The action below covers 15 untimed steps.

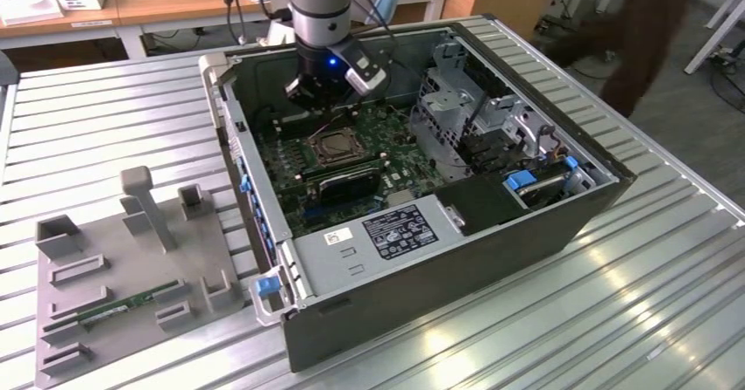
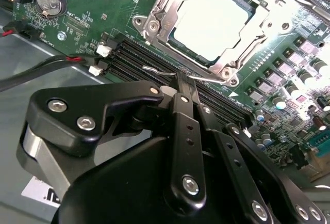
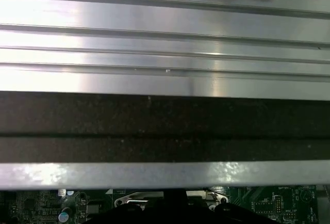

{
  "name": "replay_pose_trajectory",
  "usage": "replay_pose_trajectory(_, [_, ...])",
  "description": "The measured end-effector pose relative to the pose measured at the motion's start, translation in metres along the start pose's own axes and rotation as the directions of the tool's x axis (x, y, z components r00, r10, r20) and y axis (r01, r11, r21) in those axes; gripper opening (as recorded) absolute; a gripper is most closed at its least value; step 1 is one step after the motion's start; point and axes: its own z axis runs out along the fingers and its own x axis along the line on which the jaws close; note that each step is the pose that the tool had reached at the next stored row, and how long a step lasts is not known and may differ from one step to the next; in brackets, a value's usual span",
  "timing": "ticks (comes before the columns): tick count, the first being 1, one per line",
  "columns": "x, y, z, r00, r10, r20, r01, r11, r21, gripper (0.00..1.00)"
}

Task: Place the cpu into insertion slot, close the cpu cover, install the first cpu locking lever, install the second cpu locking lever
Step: 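Install the first cpu locking lever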

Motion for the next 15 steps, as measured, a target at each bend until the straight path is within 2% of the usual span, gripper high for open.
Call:
replay_pose_trajectory(13, [-0.0003, -0.0015, 0.0116, 1.0000, 0.000, 0.0000, 0.000, 1.0000, 0.0000, 0.11])
replay_pose_trajectory(15, [-0.0003, -0.0015, 0.0116, 1.0000, 0.000, -0.0002, 0.000, 1.0000, 0.0002, 0.11])
